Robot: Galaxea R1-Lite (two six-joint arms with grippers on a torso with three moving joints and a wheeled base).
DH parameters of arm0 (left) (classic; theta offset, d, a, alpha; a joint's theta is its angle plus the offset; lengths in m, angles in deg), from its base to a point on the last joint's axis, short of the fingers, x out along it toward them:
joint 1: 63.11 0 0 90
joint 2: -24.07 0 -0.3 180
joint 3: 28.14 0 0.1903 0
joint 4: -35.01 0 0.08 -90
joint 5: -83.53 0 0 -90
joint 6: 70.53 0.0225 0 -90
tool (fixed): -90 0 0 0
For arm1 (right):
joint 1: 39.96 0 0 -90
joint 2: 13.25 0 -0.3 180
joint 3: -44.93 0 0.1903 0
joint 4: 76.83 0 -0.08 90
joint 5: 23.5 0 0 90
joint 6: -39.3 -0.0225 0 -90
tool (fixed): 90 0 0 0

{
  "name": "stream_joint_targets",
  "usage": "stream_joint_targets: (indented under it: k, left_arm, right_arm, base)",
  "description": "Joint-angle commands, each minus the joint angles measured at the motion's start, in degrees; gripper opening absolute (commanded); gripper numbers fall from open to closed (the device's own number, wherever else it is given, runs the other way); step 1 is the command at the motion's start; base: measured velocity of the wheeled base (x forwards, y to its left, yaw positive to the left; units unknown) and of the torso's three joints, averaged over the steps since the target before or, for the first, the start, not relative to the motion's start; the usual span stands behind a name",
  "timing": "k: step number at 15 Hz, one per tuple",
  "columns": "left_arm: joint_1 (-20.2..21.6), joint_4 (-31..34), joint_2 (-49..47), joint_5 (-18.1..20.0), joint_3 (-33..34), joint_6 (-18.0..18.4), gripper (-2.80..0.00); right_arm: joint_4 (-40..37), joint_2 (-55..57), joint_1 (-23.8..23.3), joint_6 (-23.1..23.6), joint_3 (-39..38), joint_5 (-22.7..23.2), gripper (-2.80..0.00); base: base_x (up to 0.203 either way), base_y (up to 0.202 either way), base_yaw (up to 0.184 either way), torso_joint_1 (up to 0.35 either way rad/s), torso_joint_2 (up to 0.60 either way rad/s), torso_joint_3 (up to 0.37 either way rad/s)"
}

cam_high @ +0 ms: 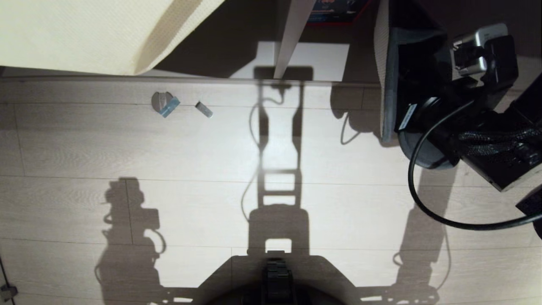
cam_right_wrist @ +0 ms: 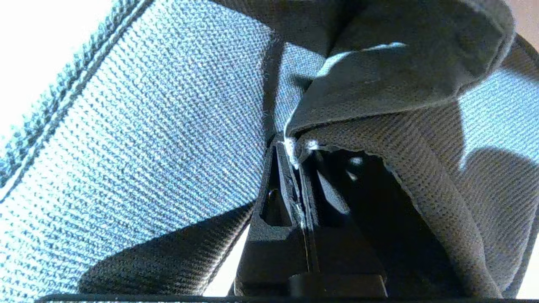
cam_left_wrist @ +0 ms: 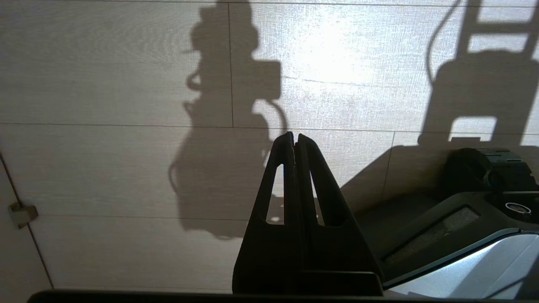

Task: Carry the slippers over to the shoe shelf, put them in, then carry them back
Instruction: Place the slippers on the floor

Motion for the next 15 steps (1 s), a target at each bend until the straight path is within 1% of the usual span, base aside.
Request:
stream_joint_targets:
  k: [1,3,8,9,11,13,15]
  left_arm:
    - [0.0,0.0,0.0,0.0,0.0,0.0,-2.80]
    - [0.0,0.0,0.0,0.0,0.0,0.0,-2.80]
    - [0.0,0.0,0.0,0.0,0.0,0.0,-2.80]
    - [0.0,0.0,0.0,0.0,0.0,0.0,-2.80]
    - [0.0,0.0,0.0,0.0,0.0,0.0,-2.80]
    - [0.0,0.0,-0.1,0.0,0.0,0.0,-2.80]
    - [0.0,0.0,0.0,0.0,0.0,0.0,-2.80]
  right_arm:
    - [0.3,-4.3,1.8,0.0,-3.6,-0.1,-2.80]
    - [0.2,-7.6,3.1,-0.2,-7.6,-0.4,-2.80]
    - [-0.8,-18.9,3.9,-1.5,-15.9,-0.9,-2.80]
    - [-2.4,-21.5,3.9,-1.8,-16.9,-0.8,-2.80]
    - [-6.9,-26.9,3.9,-4.6,-18.2,-0.7,-2.80]
    - [-13.4,-32.6,3.9,-6.8,-19.4,-0.2,-2.80]
    - [-19.8,-38.1,3.9,-8.6,-20.9,1.4,-2.80]
  base:
    - [0.000,0.000,0.000,0.000,0.00,0.000]
    - [0.000,0.000,0.000,0.000,0.00,0.000]
    - [0.000,0.000,0.000,0.000,0.00,0.000]
    - [0.000,0.000,0.000,0.000,0.00,0.000]
    - [0.000,0.000,0.000,0.000,0.00,0.000]
    - [0.000,0.000,0.000,0.000,0.00,0.000]
    - [0.000,0.000,0.000,0.000,0.00,0.000]
